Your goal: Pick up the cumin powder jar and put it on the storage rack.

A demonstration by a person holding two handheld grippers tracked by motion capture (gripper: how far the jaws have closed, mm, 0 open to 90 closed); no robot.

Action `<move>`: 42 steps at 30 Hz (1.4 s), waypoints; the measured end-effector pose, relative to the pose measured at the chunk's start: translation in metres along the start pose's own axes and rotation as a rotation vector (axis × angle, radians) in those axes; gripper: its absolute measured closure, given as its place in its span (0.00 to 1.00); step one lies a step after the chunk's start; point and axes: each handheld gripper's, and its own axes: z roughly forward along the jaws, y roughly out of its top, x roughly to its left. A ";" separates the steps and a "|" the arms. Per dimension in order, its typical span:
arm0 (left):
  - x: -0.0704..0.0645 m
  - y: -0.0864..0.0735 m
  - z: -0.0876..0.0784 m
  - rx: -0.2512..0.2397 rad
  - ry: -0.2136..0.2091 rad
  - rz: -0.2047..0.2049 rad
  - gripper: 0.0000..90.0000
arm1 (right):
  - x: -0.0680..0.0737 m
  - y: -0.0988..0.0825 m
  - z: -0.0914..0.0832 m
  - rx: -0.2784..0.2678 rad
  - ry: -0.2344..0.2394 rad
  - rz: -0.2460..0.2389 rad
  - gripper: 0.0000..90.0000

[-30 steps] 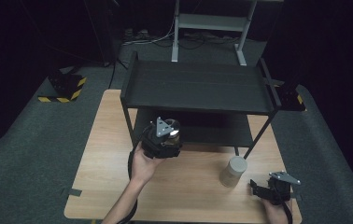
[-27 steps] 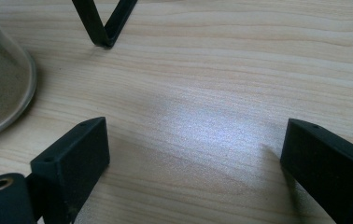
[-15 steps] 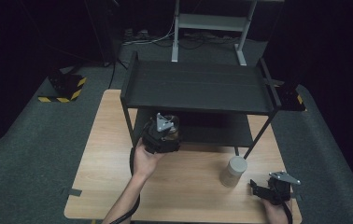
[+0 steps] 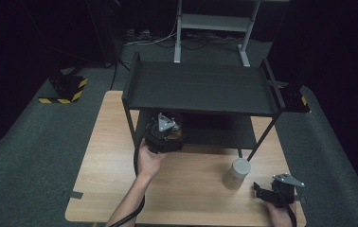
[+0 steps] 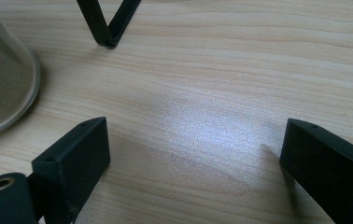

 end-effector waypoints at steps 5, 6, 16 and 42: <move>-0.001 -0.001 0.004 -0.014 0.019 -0.006 0.34 | 0.000 0.000 0.000 0.000 0.000 0.000 0.09; 0.001 -0.001 0.005 -0.016 0.015 -0.002 0.34 | 0.000 0.000 0.000 0.000 0.000 -0.001 0.09; 0.000 -0.005 0.011 -0.045 0.034 -0.018 0.34 | 0.000 0.000 0.000 0.000 0.001 -0.004 0.09; -0.003 -0.017 0.018 -0.108 0.066 -0.040 0.34 | -0.001 0.000 0.000 0.001 0.011 -0.012 0.09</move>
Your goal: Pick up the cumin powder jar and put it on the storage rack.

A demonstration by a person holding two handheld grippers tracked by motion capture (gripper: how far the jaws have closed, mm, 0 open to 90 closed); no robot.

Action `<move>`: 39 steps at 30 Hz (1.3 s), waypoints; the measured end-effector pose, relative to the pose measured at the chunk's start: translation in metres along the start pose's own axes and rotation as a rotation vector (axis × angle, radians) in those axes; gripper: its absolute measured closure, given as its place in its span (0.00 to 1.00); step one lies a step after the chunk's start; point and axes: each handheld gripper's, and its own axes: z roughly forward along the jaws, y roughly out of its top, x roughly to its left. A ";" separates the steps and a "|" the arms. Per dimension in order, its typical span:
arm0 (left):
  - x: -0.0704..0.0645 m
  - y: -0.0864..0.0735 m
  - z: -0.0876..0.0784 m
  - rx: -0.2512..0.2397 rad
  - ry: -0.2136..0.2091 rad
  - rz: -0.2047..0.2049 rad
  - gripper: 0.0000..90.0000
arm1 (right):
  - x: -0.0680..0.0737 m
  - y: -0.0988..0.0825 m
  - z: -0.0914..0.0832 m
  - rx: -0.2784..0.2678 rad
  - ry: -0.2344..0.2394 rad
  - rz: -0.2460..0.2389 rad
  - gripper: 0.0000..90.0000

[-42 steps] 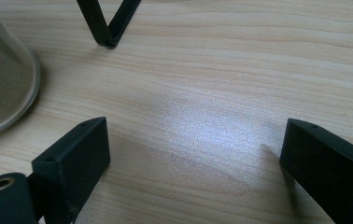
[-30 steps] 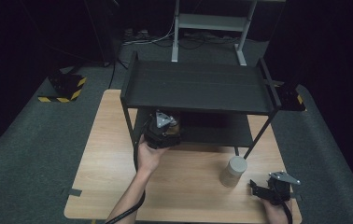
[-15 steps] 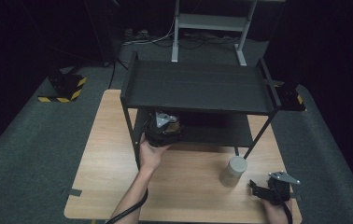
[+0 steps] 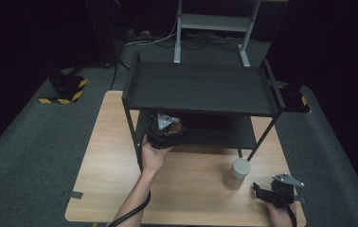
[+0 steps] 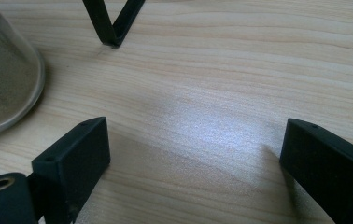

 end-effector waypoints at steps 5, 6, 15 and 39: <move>0.003 0.003 0.002 0.022 -0.014 -0.011 0.28 | -0.001 0.000 0.000 0.000 0.004 -0.005 0.09; 0.007 0.004 0.003 0.028 -0.038 -0.005 0.21 | 0.000 0.000 0.000 0.000 0.004 -0.005 0.09; 0.006 0.001 -0.001 0.023 -0.046 0.008 0.06 | 0.000 0.000 0.000 0.000 0.003 -0.006 0.09; -0.004 -0.016 -0.049 0.061 -0.032 0.063 0.02 | -0.001 0.000 0.000 0.000 0.005 -0.006 0.09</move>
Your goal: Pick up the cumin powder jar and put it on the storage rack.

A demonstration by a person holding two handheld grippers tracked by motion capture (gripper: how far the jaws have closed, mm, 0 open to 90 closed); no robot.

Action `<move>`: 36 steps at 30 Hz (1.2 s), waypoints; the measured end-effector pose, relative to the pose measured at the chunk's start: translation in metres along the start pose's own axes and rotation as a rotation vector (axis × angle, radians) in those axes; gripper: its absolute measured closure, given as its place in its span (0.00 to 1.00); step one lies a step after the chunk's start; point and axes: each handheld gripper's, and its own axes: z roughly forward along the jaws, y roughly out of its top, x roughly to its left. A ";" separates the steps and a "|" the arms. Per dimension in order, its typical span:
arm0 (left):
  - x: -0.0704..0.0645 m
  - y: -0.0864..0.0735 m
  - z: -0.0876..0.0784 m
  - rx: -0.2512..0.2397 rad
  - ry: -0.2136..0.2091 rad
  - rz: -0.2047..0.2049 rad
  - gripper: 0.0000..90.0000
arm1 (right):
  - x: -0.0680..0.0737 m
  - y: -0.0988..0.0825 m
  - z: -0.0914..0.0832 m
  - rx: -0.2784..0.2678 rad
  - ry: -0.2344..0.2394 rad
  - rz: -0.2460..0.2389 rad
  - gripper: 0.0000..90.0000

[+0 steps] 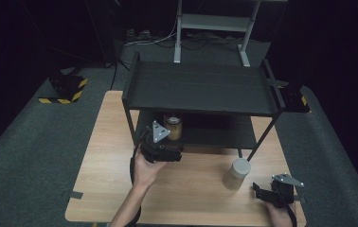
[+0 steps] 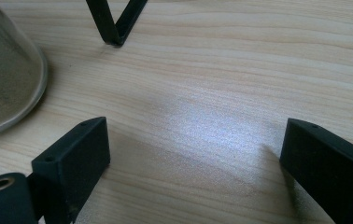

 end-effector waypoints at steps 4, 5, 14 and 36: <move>-0.002 -0.012 -0.014 0.004 0.004 0.008 0.01 | 0.000 0.000 0.000 0.000 0.000 0.000 0.09; -0.001 -0.015 -0.017 0.009 0.003 0.011 0.01 | 0.000 0.000 0.000 0.000 0.000 0.000 0.09; -0.004 -0.047 -0.037 0.022 0.010 -0.007 0.01 | 0.000 0.000 0.000 0.000 -0.002 0.002 0.09; -0.011 -0.100 0.003 0.157 0.029 -0.062 0.01 | 0.001 0.000 0.000 0.001 -0.006 0.006 0.09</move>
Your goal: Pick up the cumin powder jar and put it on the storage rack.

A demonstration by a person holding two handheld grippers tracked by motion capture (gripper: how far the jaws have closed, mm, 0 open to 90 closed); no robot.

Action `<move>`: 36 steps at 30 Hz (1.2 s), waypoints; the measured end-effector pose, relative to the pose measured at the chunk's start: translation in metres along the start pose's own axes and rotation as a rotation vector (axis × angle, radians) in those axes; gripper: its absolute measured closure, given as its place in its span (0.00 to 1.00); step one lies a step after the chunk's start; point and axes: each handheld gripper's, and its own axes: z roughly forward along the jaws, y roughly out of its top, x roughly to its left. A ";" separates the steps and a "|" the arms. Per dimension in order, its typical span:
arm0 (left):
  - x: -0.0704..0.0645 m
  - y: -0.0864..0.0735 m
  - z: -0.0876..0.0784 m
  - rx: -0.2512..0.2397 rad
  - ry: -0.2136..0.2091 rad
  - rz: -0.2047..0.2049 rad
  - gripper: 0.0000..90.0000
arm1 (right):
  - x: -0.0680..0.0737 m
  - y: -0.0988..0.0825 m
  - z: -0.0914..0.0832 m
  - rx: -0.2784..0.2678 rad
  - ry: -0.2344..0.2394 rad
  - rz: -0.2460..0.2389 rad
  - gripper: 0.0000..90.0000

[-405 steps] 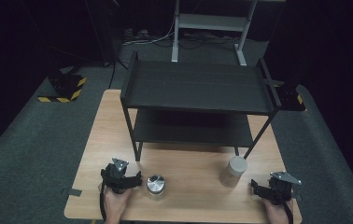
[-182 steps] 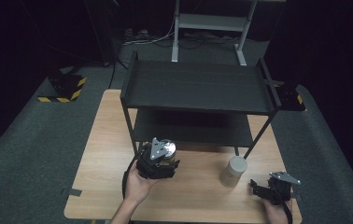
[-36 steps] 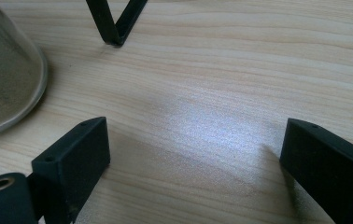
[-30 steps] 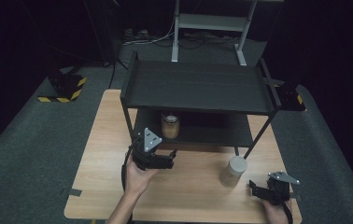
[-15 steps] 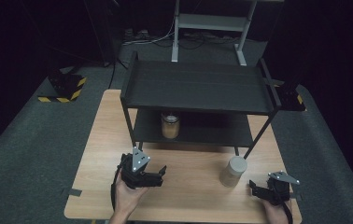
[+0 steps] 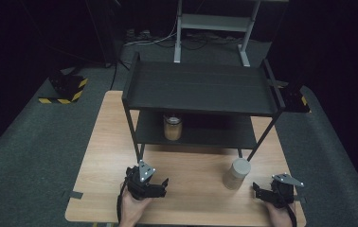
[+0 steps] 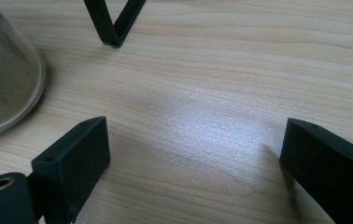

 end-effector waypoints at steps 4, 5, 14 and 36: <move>0.003 -0.001 0.015 0.032 -0.014 0.008 0.01 | 0.000 0.000 0.000 0.000 -0.001 0.000 0.09; 0.004 0.000 0.018 0.040 -0.016 0.010 0.01 | 0.000 0.000 0.000 0.000 -0.001 0.000 0.09; -0.002 0.003 0.040 0.085 0.011 0.048 0.01 | 0.000 0.000 0.000 0.001 -0.001 0.003 0.09; 0.004 0.016 0.067 0.115 -0.008 0.014 0.01 | 0.001 0.002 0.002 0.001 -0.002 0.004 0.08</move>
